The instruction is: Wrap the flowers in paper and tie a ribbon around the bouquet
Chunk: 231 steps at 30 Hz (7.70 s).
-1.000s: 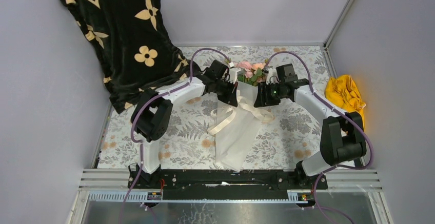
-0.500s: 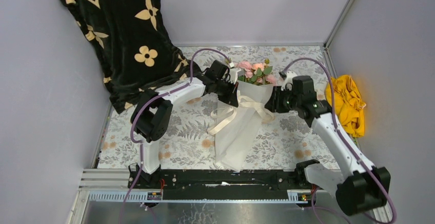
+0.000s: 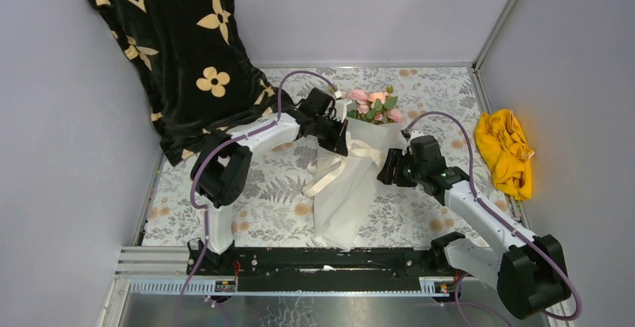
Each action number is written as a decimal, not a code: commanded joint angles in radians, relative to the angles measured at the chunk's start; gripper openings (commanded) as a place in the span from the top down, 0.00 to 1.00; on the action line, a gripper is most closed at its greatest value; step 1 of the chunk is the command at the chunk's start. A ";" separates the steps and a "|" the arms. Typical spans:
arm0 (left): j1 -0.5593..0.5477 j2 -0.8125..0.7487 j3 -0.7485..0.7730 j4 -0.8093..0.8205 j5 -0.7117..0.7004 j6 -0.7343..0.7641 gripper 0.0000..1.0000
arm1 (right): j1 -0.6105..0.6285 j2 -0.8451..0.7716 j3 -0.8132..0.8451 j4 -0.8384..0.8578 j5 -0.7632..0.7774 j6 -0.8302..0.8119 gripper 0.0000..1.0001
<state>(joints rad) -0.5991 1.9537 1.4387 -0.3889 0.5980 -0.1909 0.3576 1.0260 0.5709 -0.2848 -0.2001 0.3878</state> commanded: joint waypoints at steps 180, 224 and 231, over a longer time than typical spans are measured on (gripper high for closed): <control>0.362 -0.186 -0.061 -0.058 -0.076 0.269 1.00 | 0.012 -0.032 0.412 0.199 -0.642 -0.105 1.00; 0.163 -0.123 0.001 -0.083 -0.054 0.145 1.00 | 0.006 0.199 0.607 0.577 -0.612 0.072 1.00; 0.161 -0.111 0.012 -0.085 -0.062 0.145 1.00 | 0.006 0.210 0.626 0.576 -0.615 0.077 1.00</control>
<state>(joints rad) -0.4324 1.8446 1.4120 -0.4793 0.5278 -0.0334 0.3691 1.2304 1.1309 0.2653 -0.8204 0.4713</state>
